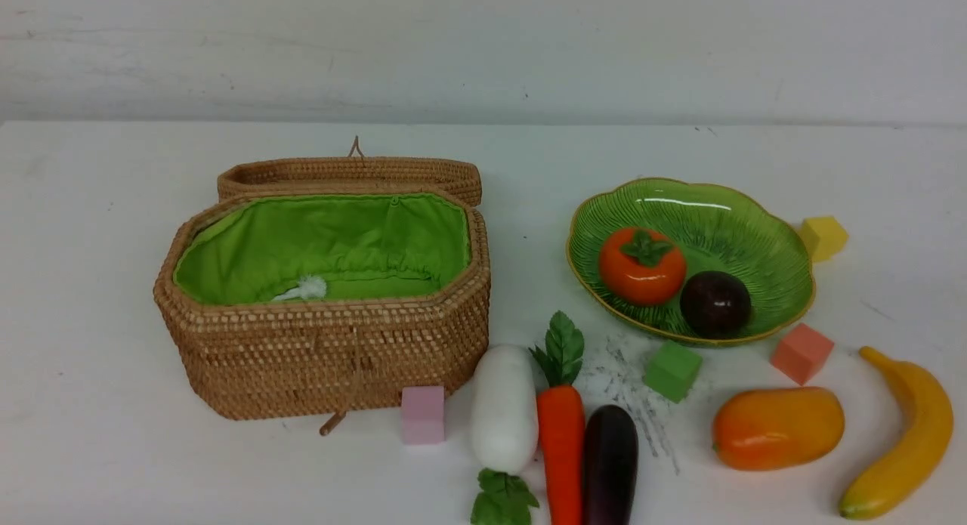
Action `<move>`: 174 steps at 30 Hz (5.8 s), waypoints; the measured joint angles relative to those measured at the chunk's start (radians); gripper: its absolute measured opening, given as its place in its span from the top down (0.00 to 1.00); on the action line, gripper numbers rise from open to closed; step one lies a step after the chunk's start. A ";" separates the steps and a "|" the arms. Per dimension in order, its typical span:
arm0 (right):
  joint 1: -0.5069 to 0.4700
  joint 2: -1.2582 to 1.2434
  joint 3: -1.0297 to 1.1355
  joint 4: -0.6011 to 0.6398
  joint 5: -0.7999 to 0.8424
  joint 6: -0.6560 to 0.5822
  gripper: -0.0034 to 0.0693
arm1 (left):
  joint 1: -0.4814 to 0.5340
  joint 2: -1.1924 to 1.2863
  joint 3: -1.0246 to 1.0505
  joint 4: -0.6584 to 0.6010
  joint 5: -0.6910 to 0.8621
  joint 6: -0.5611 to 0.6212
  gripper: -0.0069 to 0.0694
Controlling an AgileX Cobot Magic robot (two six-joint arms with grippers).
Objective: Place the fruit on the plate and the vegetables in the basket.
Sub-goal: Use the right arm to grab a banana and put it into the right plate, then use the right arm to grab a mango and put it into the right plate
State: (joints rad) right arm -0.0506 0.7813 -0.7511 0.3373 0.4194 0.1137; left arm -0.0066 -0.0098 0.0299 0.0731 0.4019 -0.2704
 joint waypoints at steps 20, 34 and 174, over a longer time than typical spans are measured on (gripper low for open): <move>-0.131 0.737 -0.190 -0.166 0.200 0.291 0.26 | 0.000 0.000 0.000 0.000 0.000 0.000 0.84; -0.132 1.014 -0.233 -0.301 0.102 0.260 0.38 | 0.000 0.000 0.000 0.000 0.000 0.000 0.83; 0.213 1.192 -0.984 -0.464 0.256 -0.356 0.16 | 0.000 0.000 0.001 0.107 -0.001 0.003 0.68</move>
State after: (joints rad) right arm 0.1623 1.9732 -1.7349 -0.1270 0.6750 -0.2420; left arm -0.0066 -0.0098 0.0309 0.1799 0.4011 -0.2679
